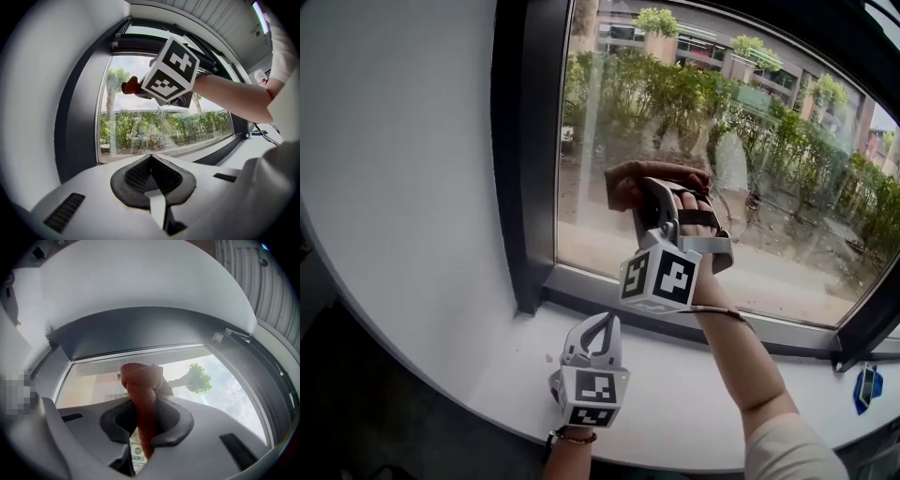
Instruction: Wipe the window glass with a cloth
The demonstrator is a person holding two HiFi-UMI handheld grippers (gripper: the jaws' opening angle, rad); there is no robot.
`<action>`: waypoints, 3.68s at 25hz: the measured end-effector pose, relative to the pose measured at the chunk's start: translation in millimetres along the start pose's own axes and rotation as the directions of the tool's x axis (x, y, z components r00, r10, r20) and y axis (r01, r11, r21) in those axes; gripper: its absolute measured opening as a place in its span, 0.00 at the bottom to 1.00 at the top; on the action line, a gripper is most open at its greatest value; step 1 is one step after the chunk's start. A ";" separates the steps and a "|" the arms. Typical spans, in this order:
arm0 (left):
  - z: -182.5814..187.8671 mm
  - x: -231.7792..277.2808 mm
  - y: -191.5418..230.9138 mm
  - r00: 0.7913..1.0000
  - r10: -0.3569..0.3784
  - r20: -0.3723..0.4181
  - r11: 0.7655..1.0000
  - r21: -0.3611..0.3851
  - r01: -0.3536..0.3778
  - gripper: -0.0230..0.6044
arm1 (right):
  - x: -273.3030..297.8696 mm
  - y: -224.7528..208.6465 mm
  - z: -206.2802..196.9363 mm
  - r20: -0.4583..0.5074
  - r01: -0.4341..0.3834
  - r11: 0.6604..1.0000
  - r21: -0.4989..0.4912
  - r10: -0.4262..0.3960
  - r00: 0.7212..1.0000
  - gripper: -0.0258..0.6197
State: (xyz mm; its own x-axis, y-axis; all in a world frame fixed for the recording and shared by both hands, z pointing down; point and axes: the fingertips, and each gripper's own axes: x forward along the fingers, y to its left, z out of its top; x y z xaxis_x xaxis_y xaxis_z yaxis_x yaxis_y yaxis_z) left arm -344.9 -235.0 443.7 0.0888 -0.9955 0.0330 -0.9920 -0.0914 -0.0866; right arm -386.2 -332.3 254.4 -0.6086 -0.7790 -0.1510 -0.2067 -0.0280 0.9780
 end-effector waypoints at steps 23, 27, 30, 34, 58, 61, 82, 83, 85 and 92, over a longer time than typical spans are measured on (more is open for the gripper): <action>-0.5 -3.3 27.6 0.998 0.062 0.007 0.996 -0.069 -0.061 0.07 | -24.2 146.5 -27.6 -0.058 -0.337 0.890 0.307 0.371 0.927 0.15; -1.9 -4.5 33.9 0.997 0.079 0.001 0.994 -0.082 -0.079 0.07 | -26.6 170.6 -30.6 -0.074 -0.390 0.870 0.300 0.429 0.900 0.15; -2.5 -5.7 35.4 0.996 0.087 0.003 0.992 -0.091 -0.087 0.07 | -28.0 183.2 -31.7 -0.075 -0.397 0.858 0.326 0.442 0.894 0.15; -2.2 -8.4 41.0 0.994 0.105 0.000 0.990 -0.097 -0.104 0.07 | -32.7 208.7 -36.1 -0.078 -0.451 0.802 0.391 0.517 0.852 0.15; -4.2 -18.6 55.9 0.992 0.126 0.030 0.975 -0.189 -0.118 0.07 | -26.0 -216.1 76.0 0.145 0.234 0.972 -0.025 -0.228 0.963 0.15; 0.6 -19.0 53.7 0.991 0.130 0.039 0.976 -0.183 -0.121 0.07 | -4.5 -246.4 95.1 0.129 0.281 0.947 -0.155 -0.263 0.956 0.15; 1.9 -18.4 48.2 0.993 0.108 0.043 0.981 -0.165 -0.100 0.07 | 83.4 -240.0 125.7 0.048 0.239 0.909 -0.342 -0.237 0.970 0.15; 1.2 -18.2 48.0 0.993 0.107 0.041 0.982 -0.163 -0.099 0.07 | 83.4 -236.7 125.7 0.047 0.230 0.913 -0.338 -0.227 0.973 0.15; -0.4 -17.3 46.2 0.994 0.102 0.036 0.983 -0.159 -0.095 0.07 | 83.7 -231.7 125.8 0.043 0.213 0.919 -0.333 -0.211 0.977 0.15; 1.9 -20.0 44.0 0.994 0.101 0.032 0.986 -0.139 -0.095 0.07 | 83.0 -209.0 120.3 0.036 0.172 0.932 -0.319 -0.170 0.985 0.15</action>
State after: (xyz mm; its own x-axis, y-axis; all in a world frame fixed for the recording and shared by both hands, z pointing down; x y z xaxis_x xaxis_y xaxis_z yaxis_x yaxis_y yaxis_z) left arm -390.2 -219.2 437.4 -0.0086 -0.9999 -0.0080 -0.9987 0.0082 0.0498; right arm -485.6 -315.7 20.2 -0.5916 -0.7402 -0.3196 -0.0531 -0.3597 0.9315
